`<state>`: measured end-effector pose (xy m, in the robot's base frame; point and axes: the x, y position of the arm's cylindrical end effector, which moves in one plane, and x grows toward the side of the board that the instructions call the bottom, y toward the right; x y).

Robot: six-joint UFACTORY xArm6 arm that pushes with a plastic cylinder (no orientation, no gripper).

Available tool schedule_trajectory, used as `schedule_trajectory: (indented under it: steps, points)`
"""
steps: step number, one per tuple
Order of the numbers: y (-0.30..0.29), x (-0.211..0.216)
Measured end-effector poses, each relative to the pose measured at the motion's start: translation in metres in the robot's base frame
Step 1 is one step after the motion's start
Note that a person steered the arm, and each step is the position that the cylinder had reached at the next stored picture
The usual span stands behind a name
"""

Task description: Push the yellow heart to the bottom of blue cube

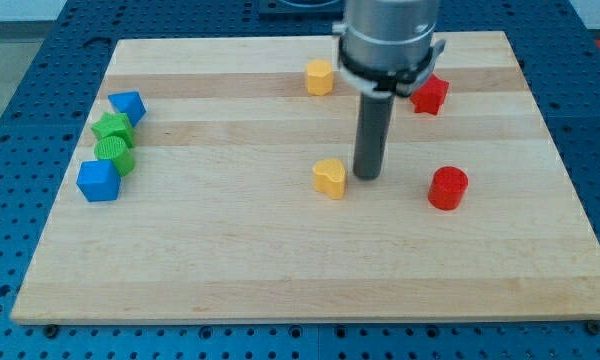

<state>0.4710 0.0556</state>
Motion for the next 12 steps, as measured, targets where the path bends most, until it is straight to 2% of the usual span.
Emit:
schedule_trajectory:
  steps: [1,2,3,4,5,7,9,11,12]
  points:
    - [0.0,0.029]
    - [-0.018,0.027]
    - [0.013,0.006]
    - [0.017,-0.016]
    - [-0.007,-0.016]
    - [-0.123,0.019]
    - [-0.105,0.015]
    - [-0.16,0.03]
    - [-0.16,0.031]
